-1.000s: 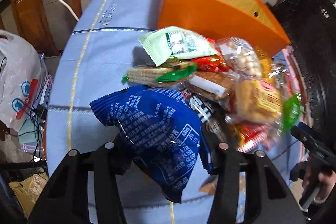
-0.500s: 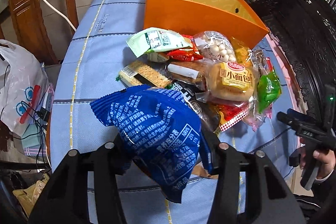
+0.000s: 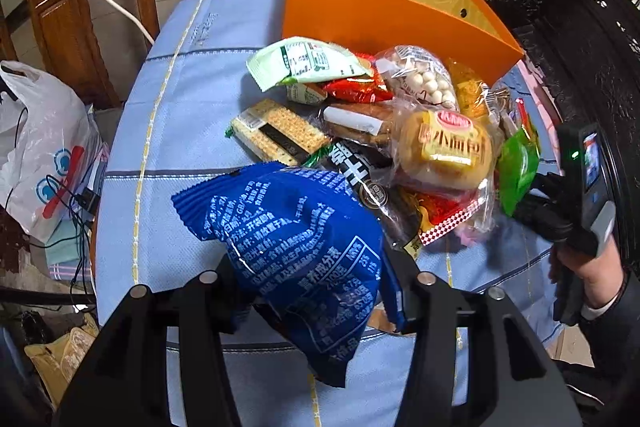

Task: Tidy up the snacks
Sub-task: 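Grasp the blue snack bag with the left tool while the right tool grasps the pink cookie bag, then drop the blue bag into the orange box with the left tool while the right tool drops the pink bag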

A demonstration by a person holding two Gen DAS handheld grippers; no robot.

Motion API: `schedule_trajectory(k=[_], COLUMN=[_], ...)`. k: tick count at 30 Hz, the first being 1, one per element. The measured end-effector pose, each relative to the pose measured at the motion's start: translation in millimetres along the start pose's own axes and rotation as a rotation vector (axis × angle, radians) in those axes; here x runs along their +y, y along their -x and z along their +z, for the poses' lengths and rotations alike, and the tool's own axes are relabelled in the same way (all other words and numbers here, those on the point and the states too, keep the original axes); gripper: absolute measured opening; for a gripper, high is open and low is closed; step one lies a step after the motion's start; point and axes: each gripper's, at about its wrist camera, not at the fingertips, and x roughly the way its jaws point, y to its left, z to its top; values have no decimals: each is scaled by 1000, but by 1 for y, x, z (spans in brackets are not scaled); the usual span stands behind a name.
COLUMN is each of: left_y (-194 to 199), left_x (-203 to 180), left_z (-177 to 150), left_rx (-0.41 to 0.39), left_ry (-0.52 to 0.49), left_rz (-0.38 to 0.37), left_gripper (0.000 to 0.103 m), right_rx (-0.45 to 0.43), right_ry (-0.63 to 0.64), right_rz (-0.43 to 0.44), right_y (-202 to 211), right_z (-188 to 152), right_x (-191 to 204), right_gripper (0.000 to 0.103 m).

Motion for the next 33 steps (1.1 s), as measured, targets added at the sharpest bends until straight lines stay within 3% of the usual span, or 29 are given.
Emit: schedule_trajectory(k=[2,11,20,26,33], left_y=[1,13,41,55,36], left_x=[0,-5,-21,-43,-71], left_z=[-1,3,29,83,198], left_rx=[-5,-45,-121,-192,-226], left_ry=[6,-19,-83,-135,-132], left_rz=[3,-18,-76,-100,-148], left_gripper=[50,50,50,50,51], right_rx=[2,-107,-217,-316,-355], right_ry=[-45,-125,-141,-133,-159], right_rz=[73,247,332,379,389], right_y=[11,89,130,150,123], right_z=[-1,-18,-3,56,160], right_x=[-11,-37,-29,-27,-48], right_gripper=[34,34,35,35,35])
